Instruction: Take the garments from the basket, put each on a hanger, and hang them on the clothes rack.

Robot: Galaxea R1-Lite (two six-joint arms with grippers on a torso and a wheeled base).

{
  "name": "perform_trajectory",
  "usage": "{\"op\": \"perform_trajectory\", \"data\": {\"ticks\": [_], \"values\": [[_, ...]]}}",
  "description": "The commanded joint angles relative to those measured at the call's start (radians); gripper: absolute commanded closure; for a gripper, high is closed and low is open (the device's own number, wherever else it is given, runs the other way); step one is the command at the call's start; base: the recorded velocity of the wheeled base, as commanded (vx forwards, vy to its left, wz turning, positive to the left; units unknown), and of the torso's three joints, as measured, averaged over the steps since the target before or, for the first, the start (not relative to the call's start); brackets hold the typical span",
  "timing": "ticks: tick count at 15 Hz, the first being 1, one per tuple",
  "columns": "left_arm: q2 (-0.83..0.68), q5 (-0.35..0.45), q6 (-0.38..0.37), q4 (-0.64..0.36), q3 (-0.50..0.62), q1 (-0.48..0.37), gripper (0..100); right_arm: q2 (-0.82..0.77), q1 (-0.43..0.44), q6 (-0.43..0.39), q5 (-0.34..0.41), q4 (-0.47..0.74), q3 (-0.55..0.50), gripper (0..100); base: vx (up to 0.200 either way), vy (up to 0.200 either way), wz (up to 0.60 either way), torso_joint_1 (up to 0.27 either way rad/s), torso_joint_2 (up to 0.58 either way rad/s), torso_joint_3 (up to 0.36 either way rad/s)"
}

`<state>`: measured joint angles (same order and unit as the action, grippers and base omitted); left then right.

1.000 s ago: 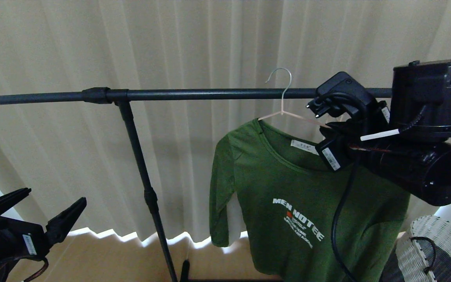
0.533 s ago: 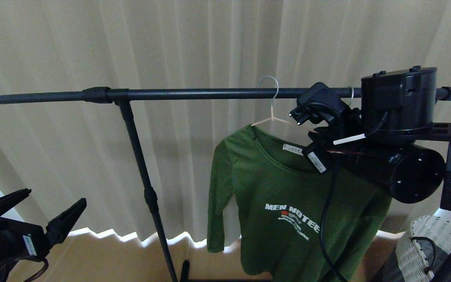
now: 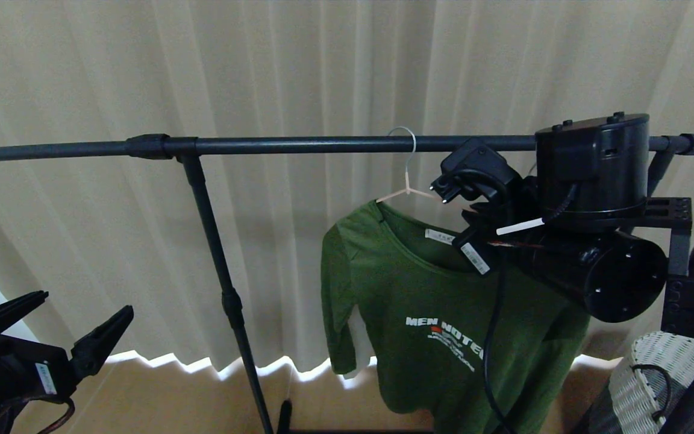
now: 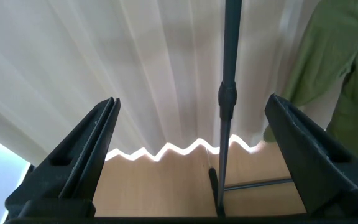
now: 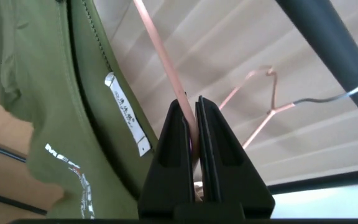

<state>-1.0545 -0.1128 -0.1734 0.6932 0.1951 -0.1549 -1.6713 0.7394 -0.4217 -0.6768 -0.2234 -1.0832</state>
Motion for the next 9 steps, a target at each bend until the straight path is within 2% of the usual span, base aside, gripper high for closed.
{"op": "perform_trajectory", "data": {"ticks": [1,2,3,9], "values": [[0.001,-0.001,0.000,0.000,-0.002,0.000,0,-0.024,0.002,0.000,0.002,-0.004,-0.001,100,0.000,0.000,0.00,0.000,0.00,0.000],[0.001,-0.001,0.000,0.000,-0.002,0.000,0,-0.031,0.002,0.000,0.002,-0.010,-0.003,100,0.000,0.000,0.00,0.000,0.00,0.000],[0.001,-0.001,0.000,0.000,-0.002,0.000,0,-0.031,0.002,0.000,0.002,-0.011,-0.004,0,0.000,0.000,0.00,0.000,0.00,0.000],[0.001,-0.001,0.000,0.002,0.000,0.000,0,-0.028,0.002,0.008,0.011,-0.020,-0.003,0,0.000,0.000,0.00,0.000,0.00,0.000]]}}
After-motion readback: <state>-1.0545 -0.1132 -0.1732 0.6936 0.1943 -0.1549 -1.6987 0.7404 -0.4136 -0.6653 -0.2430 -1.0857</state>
